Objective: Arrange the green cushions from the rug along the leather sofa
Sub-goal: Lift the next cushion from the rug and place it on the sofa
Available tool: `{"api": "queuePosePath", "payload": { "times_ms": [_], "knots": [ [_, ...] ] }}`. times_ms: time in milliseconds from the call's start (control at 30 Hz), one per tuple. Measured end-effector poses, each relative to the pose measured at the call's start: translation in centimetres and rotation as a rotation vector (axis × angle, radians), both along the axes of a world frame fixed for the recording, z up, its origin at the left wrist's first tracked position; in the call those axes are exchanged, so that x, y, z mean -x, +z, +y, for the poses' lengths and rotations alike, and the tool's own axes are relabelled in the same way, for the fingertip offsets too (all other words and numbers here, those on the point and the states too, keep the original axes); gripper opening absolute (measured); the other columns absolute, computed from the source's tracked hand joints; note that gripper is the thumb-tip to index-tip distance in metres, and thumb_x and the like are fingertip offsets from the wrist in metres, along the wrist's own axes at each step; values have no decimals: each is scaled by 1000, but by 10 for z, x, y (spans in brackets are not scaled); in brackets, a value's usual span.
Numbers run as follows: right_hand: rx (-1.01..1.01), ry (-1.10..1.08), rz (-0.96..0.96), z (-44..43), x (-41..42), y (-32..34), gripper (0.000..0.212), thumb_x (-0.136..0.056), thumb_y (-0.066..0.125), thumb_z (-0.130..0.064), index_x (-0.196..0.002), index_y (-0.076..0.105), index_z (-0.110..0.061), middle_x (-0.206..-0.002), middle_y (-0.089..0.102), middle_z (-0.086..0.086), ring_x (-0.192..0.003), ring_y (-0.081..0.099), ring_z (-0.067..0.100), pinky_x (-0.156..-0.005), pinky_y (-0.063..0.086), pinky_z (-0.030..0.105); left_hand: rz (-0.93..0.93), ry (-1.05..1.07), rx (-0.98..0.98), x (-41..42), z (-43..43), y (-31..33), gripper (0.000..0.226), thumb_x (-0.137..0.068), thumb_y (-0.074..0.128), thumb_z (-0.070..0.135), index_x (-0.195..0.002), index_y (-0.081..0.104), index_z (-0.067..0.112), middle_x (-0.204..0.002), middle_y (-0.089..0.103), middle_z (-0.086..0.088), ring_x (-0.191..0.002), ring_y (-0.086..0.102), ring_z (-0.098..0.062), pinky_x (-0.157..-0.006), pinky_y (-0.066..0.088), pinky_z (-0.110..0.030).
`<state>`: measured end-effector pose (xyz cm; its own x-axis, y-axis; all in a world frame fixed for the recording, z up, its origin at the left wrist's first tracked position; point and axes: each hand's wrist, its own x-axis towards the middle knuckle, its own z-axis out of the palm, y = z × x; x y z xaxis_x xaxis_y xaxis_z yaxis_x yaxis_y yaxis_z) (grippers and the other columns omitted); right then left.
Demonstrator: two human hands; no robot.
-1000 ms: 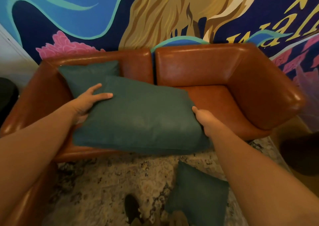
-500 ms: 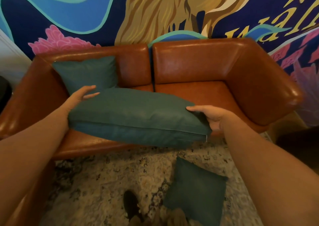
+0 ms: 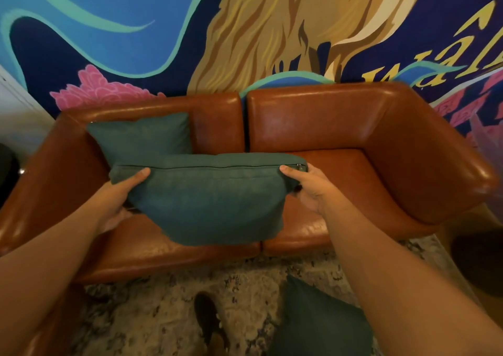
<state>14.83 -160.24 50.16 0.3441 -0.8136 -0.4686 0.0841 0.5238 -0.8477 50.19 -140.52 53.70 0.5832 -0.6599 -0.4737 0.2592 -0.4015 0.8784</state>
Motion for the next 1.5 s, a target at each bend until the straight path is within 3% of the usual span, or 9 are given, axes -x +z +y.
{"api": "queuePosePath", "payload": {
  "times_ms": [133, 267, 400, 500, 633, 800, 900, 1067, 1500],
  "knots": [
    [63, -61, 161, -35, -57, -11, 33, -89, 84, -24, -119, 69, -21, -111, 77, -1, -104, 71, 21, -90, 57, 46, -35, -18, -54, -49, -37, -15, 39, -91, 78, 40, -126, 66, 28, -123, 73, 2, -111, 68, -21, -85, 56, -42],
    [125, -76, 291, -71, -103, -25, 40, -81, 91, -33, -112, 70, -21, -111, 77, 0, -108, 72, 23, -96, 60, 49, -59, -25, -80, -97, -81, -38, 27, -94, 75, 38, -115, 69, 22, -120, 75, -6, -103, 70, -24, -80, 57, -41],
    [157, -158, 419, -101, -140, -33, 36, -83, 90, -30, -106, 65, -18, -106, 71, 0, -107, 68, 25, -98, 58, 47, -105, -68, -107, -137, -121, -49, 41, -90, 77, 47, -118, 72, 17, -114, 77, -12, -104, 73, -33, -81, 60, -46],
    [168, -209, 474, -125, -162, -39, 44, -80, 92, -34, -111, 68, -14, -112, 72, 4, -110, 69, 27, -100, 57, 49, -130, -86, -136, -163, -153, -52, 64, -72, 82, 60, -117, 73, 17, -110, 79, -12, -102, 75, -35, -90, 61, -58],
    [159, -232, 561, -154, -168, -49, 56, -72, 93, -47, -112, 73, -14, -111, 76, 4, -108, 71, 28, -97, 59, 50, -192, -125, -156, -176, -191, -53, 60, -77, 81, 62, -113, 75, 15, -107, 79, -12, -100, 75, -34, -81, 64, -52],
    [170, -235, 611, -201, -159, -68, 96, -37, 76, -79, -110, 74, -17, -111, 76, 2, -107, 71, 28, -95, 60, 50, -239, -169, -205, -171, -236, -61, 46, -92, 74, 55, -110, 74, 13, -104, 78, -12, -98, 74, -32, -75, 62, -44],
    [153, -205, 650, -229, -151, -74, 89, -44, 79, -77, -111, 73, -18, -112, 75, 3, -109, 70, 30, -95, 59, 50, -246, -180, -238, -161, -264, -69, 46, -94, 71, 56, -114, 73, 14, -106, 77, -11, -99, 73, -31, -72, 61, -42],
    [127, -126, 762, -286, -139, -73, 66, -79, 86, -57, -121, 67, -10, -123, 69, 10, -118, 64, 35, -98, 56, 46, -258, -139, -289, -135, -315, -79, 44, -96, 69, 52, -109, 72, 10, -102, 75, -13, -93, 71, -29, -64, 57, -36],
    [159, 48, 887, -409, -126, -109, 59, -83, 83, -56, -114, 70, -7, -123, 72, 16, -119, 65, 39, -98, 54, 43, -282, -42, -504, -103, -421, -116, 47, -98, 68, 50, -83, 64, 6, -81, 67, -17, -76, 65, -32, -55, 54, -38]
  ]
}}
